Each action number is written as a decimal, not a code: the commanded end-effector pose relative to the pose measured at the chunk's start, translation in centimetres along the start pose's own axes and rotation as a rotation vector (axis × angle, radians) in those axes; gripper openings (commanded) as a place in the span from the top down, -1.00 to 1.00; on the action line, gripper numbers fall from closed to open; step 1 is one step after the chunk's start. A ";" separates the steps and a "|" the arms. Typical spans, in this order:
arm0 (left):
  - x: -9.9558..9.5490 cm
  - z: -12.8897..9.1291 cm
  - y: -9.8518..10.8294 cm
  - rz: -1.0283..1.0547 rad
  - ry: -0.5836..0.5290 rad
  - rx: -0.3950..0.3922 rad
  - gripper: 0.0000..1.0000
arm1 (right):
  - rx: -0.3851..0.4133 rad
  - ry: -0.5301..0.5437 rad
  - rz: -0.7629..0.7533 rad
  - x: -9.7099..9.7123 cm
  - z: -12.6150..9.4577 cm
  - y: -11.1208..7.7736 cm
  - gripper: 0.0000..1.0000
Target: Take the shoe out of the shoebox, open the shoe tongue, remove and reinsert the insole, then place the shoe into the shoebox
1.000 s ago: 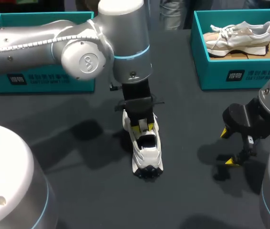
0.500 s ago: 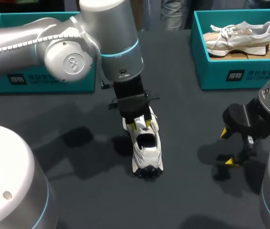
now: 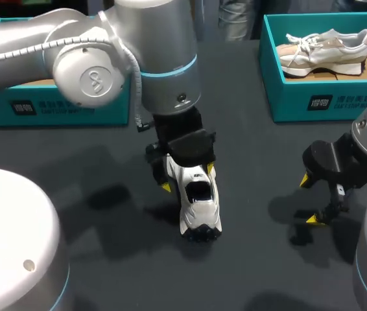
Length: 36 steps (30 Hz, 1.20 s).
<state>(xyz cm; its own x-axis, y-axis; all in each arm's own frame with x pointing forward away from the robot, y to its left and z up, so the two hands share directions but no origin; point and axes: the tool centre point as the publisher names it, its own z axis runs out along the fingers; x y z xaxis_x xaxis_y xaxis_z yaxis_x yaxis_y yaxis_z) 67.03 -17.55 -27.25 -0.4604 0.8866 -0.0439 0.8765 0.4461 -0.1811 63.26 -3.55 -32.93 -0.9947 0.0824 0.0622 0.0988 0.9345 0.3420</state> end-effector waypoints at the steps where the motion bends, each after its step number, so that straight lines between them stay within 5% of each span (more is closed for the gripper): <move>1: 1.4 -1.2 -1.4 -0.123 -0.044 -0.219 -1.00 | 0.001 -0.003 0.000 0.2 0.0 0.0 -1.00; 16: 1.4 -1.2 -1.4 -0.123 -0.044 -0.219 -1.00 | 0.001 -0.003 0.000 0.2 0.0 0.0 -1.00; 21: 2.1 -0.4 -2.6 -0.349 0.036 -0.248 -1.00 | 0.001 -0.003 0.000 0.2 0.0 0.0 -1.00; 36: 2.9 1.0 -4.5 -0.724 -0.029 -0.215 -1.00 | 0.001 -0.003 0.000 0.2 0.0 0.0 -1.00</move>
<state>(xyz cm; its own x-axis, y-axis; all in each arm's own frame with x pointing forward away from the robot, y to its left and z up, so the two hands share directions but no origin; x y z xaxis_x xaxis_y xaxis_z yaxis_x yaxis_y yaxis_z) 61.64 -16.64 -26.75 -0.9256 0.3785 -0.0075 0.3783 0.9255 0.0188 63.26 -3.55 -32.93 -0.9947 0.0824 0.0622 0.0988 0.9345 0.3420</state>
